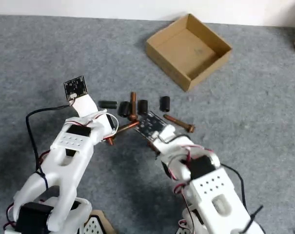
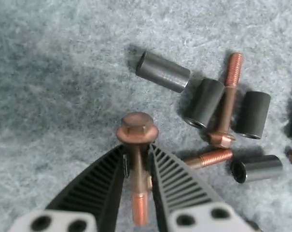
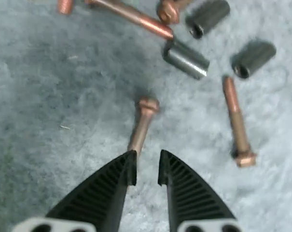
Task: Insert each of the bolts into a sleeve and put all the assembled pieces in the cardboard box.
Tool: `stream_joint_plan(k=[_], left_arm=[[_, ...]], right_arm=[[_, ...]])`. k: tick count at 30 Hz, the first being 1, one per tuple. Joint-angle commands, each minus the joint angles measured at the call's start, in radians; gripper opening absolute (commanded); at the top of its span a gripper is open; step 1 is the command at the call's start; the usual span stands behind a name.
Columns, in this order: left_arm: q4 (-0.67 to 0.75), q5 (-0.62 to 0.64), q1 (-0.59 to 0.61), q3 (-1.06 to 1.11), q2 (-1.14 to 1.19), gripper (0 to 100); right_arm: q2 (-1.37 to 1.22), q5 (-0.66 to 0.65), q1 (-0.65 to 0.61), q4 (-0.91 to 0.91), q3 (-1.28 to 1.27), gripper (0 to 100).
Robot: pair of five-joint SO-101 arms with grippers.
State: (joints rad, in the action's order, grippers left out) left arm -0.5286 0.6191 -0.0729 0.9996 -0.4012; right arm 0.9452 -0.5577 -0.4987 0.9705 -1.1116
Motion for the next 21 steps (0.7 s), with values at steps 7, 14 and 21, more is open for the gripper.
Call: stream_joint_plan(k=[7,14,21], left_arm=[[0.005,-0.011,0.070,-0.012,-0.013,1],[0.080,-0.011,0.147,-0.005,-0.007,1],[0.091,-0.011,0.196,-0.010,-0.013,1]], right_arm=[[-0.306,-0.244,-0.015,-0.087,0.206,12.1],[-0.509,-0.397,-0.012,-0.088,0.328,22.1],[-0.621,-0.512,-0.008,-0.076,0.440,22.1]])
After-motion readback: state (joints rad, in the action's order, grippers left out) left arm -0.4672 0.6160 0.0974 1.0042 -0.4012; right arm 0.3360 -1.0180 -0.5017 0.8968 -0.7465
